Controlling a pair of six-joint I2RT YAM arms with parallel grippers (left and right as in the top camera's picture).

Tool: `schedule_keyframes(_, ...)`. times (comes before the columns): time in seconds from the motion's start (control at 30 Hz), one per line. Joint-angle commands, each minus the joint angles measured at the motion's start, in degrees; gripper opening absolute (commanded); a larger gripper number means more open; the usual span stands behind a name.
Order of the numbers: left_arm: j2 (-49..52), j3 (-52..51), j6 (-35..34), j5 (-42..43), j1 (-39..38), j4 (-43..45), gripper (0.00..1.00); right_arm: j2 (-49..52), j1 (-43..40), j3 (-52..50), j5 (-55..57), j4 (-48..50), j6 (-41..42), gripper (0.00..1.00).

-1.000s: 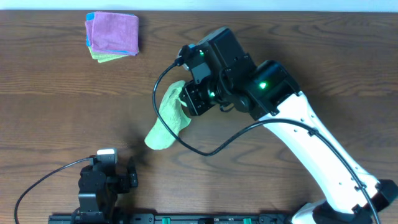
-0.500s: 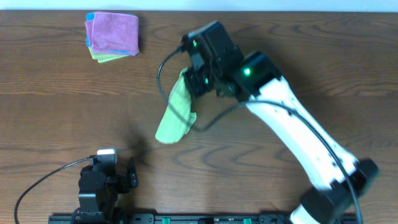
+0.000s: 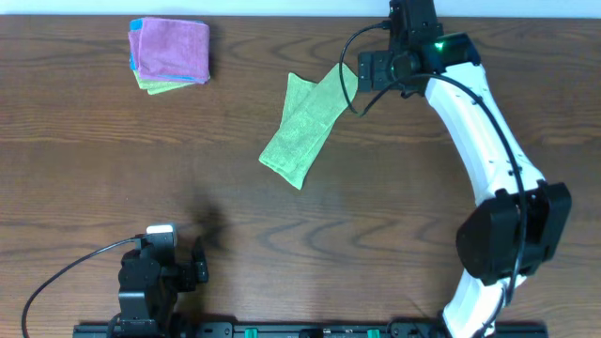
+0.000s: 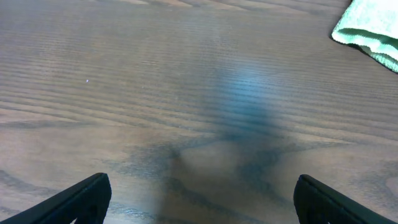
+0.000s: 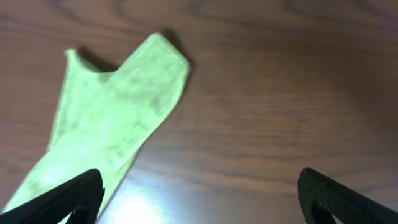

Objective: Fold the cloth
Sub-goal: 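Reach the left gripper to the hanging cloth's lower corner and grasp it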

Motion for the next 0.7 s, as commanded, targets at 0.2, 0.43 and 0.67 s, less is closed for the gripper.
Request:
schedule_keyframes(0.2,-0.3,-2.3,0.9,-1.6,0.2,-2.1,0.95,5.1,-0.8,0.6,-8.9,2.7,2.5,0.90)
schedule_keyframes(0.43,-0.3,-2.3,0.5,-0.6,0.2,0.7,0.95,11.5,-4.7,0.6,-17.1,11.8,5.2,0.81)
schedule_keyframes(0.67,-0.3,-2.1,-15.0,9.6,0.2,11.4,0.95,16.3,-6.8,0.6,-19.8,16.3,8.3,0.75)
